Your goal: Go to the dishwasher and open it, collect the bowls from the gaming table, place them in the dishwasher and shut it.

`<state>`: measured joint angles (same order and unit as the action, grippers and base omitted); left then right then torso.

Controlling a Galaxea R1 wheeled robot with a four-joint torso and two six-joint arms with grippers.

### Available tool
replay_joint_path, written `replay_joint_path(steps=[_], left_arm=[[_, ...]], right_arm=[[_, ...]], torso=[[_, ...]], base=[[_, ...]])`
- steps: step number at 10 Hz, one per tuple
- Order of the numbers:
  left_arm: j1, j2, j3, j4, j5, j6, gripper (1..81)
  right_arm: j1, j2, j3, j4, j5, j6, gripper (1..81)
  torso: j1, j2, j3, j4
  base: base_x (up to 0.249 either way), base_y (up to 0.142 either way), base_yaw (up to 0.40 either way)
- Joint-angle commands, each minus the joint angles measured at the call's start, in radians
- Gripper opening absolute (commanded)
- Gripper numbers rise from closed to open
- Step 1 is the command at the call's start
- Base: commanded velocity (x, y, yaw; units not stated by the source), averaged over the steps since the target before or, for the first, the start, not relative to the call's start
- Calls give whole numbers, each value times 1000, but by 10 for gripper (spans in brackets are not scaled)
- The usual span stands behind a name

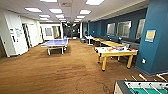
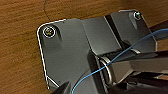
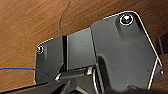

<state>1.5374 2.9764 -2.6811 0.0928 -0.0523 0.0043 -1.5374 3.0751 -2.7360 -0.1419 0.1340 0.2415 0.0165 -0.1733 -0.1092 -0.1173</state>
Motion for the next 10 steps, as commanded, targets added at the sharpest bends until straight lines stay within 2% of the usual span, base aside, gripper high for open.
replay_joint_path(steps=[1,10], left_arm=[[-55,-5,1,-5,48,6,811],[-55,0,1,-5,48,6,811]], right_arm=[[59,1,4,-7,-37,-4,811],[59,-2,1,-7,-37,-4,811]], torso=[[0,0,0,0],[0,0,0,0]], base=[[192,0,0],[195,0,0]])
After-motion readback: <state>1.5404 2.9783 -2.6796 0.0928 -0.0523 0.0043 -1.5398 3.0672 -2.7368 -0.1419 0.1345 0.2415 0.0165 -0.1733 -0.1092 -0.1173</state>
